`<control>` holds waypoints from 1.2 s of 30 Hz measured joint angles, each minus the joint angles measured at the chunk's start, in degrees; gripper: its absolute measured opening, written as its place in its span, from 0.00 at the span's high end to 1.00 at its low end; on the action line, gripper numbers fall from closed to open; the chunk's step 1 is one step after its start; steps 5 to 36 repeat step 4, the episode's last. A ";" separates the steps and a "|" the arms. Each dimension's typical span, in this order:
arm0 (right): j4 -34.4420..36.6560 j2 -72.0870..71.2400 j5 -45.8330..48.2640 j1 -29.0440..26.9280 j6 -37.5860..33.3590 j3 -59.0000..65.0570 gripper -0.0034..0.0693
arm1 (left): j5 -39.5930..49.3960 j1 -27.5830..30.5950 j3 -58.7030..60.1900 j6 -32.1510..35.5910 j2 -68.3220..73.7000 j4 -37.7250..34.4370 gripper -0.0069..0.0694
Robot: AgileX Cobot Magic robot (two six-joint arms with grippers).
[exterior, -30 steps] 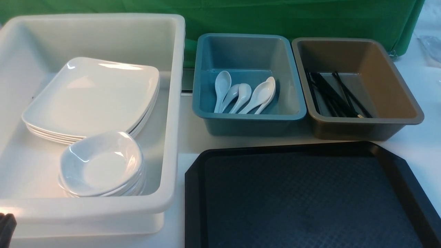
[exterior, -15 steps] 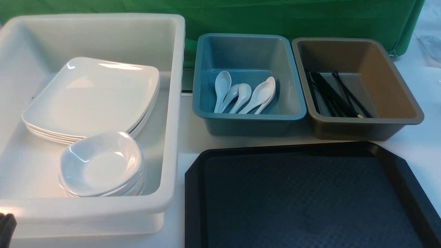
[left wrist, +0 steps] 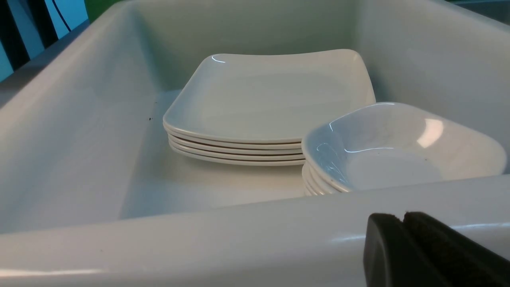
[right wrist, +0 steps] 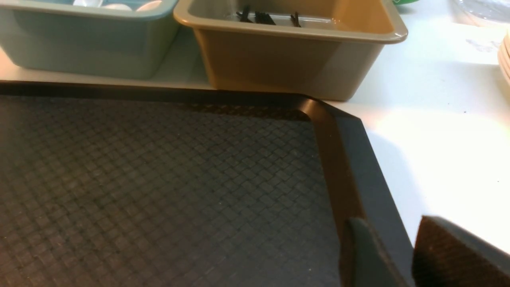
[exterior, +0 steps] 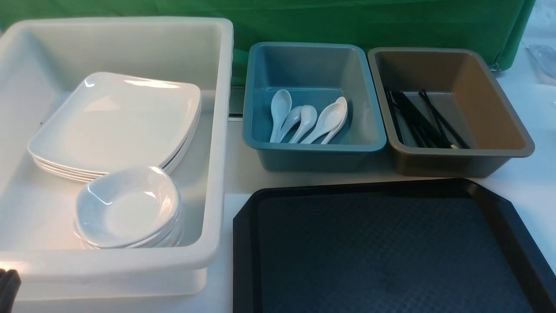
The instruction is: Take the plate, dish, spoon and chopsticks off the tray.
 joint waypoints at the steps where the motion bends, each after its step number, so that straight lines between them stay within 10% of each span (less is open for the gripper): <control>1: 0.00 0.00 0.00 0.00 0.00 0.00 0.63 | 0.00 0.00 0.00 0.00 0.00 0.00 0.89; 36: 0.00 0.00 0.00 0.00 0.00 0.00 0.63 | 0.00 0.00 0.00 0.00 0.00 0.00 0.89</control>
